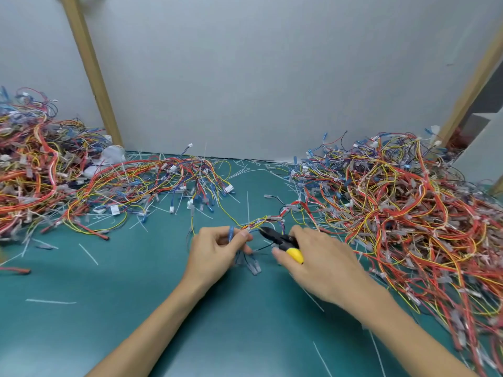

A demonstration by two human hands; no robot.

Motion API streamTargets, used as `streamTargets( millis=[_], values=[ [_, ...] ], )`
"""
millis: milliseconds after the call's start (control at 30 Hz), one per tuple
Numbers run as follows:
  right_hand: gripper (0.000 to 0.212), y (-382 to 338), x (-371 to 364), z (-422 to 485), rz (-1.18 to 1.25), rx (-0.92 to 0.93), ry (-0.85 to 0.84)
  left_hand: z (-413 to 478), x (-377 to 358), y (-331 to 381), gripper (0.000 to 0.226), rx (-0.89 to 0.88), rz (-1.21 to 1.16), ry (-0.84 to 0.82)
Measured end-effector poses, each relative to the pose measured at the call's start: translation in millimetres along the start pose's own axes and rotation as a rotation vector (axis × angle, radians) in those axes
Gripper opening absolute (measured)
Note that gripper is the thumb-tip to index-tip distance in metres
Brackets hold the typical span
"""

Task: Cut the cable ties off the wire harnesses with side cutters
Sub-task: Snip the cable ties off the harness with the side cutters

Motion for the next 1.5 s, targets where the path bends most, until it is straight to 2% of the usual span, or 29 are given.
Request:
streamTargets(
  millis=[200, 367, 600, 900, 1167, 1300, 1400, 1500],
  values=[
    [0.038, -21, -9, 8, -0.005, -0.052, 0.039, -3, 0, 3, 0.02, -0.064, 0.091, 0.009],
    [0.04, -14, -10, 11, -0.023, -0.037, -0.01, -1, 3, 2, 0.031, -0.095, 0.171, 0.04],
    [0.04, -17, -16, 6, -0.054, 0.008, 0.036, -4, 2, 5, 0.036, -0.19, 0.299, 0.109],
    [0.048, -5, -25, 13, 0.21, -0.119, -0.108, -7, 3, 13, 0.038, -0.332, 0.455, 0.149],
    [0.055, -1, -22, 14, 0.387, -0.155, -0.145, -8, -5, 11, 0.031, -0.21, 0.255, 0.091],
    [0.049, -4, -27, 8, 0.314, -0.183, -0.077, -13, -12, 14, 0.02, -0.144, 0.037, -0.039],
    [0.046, -7, -31, 5, 0.261, -0.175, -0.023, -12, -13, 11, 0.023, -0.093, 0.031, -0.09],
    [0.046, -6, -31, 6, 0.256, -0.158, -0.025, -11, -12, 9, 0.016, -0.026, -0.013, -0.095]
  ],
)
Point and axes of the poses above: each hand's wrist, its own z-axis towards the middle knuckle, its own x-axis out of the back of the hand, y = z × x, the point moved 4 cm from there along z, towards the middle knuckle, and after that the axes turned 7 degrees about z, right-handed, at the moved point
